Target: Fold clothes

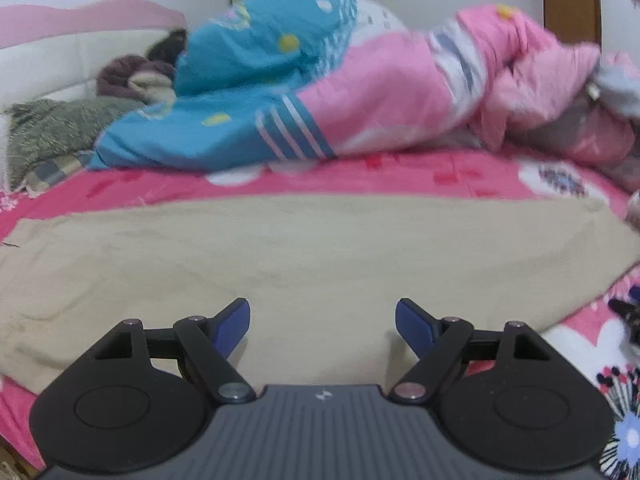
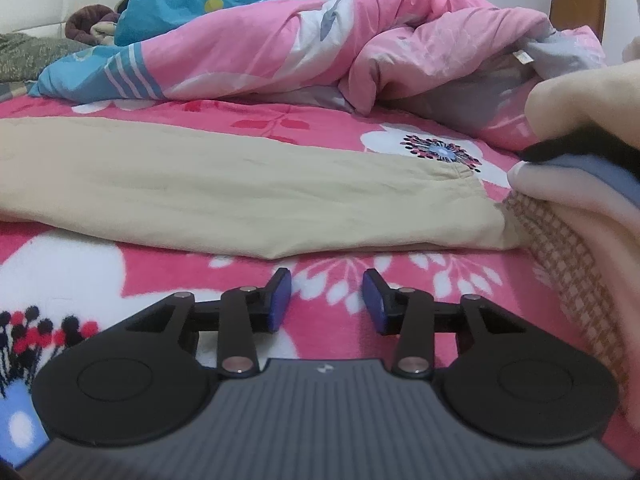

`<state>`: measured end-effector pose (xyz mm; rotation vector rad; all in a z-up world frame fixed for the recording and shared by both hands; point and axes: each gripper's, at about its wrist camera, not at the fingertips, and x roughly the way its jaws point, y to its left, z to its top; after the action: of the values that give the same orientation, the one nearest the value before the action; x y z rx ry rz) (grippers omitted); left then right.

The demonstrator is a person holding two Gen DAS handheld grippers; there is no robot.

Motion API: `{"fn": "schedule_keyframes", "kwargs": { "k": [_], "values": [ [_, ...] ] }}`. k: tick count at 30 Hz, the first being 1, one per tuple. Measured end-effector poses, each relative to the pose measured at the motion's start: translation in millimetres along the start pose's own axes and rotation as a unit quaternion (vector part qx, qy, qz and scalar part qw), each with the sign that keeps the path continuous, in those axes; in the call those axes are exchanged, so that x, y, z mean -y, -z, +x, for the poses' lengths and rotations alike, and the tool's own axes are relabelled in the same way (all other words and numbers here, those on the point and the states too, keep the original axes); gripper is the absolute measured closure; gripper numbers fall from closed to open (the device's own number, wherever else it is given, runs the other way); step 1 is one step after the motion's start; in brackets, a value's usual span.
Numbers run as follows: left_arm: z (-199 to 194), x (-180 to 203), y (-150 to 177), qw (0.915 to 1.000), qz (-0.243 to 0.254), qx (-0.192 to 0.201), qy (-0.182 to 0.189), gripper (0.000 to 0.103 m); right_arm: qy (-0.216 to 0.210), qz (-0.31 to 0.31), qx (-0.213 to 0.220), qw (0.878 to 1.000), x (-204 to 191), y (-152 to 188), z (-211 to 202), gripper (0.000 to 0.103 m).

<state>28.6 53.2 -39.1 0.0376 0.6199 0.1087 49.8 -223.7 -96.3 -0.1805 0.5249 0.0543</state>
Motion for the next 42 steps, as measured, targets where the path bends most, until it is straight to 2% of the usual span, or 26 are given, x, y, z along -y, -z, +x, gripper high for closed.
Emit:
{"fn": "schedule_keyframes", "kwargs": {
  "k": [4, 17, 20, 25, 32, 36, 42],
  "values": [
    [17, 23, 10, 0.9991, 0.025, -0.024, -0.026, 0.021, -0.007, 0.010, 0.001, 1.000, 2, 1, 0, 0.063],
    [19, 33, 4, 0.9962, 0.031, -0.049, -0.065, 0.014, -0.019, 0.026, 0.002, 0.999, 6, 2, -1, 0.062],
    [19, 36, 2, 0.9954, 0.039, -0.058, -0.066, 0.012, -0.021, 0.028, 0.003, 0.999, 7, 2, -1, 0.061],
    [21, 33, -3, 0.9946, 0.025, -0.079, -0.063, 0.009, -0.021, 0.028, 0.003, 0.999, 7, 3, -1, 0.061],
    [17, 28, -7, 0.9945, 0.002, -0.097, -0.039, 0.000, -0.021, 0.027, 0.002, 0.999, 7, 2, 0, 0.060],
    [13, 29, -7, 0.9939, -0.003, -0.107, -0.027, 0.000, -0.021, 0.027, 0.002, 0.999, 7, 3, 0, 0.060],
    [17, 39, -8, 0.9897, 0.014, -0.138, -0.035, 0.000, -0.021, 0.027, 0.001, 0.999, 8, 3, 0, 0.060]
  ]
}}
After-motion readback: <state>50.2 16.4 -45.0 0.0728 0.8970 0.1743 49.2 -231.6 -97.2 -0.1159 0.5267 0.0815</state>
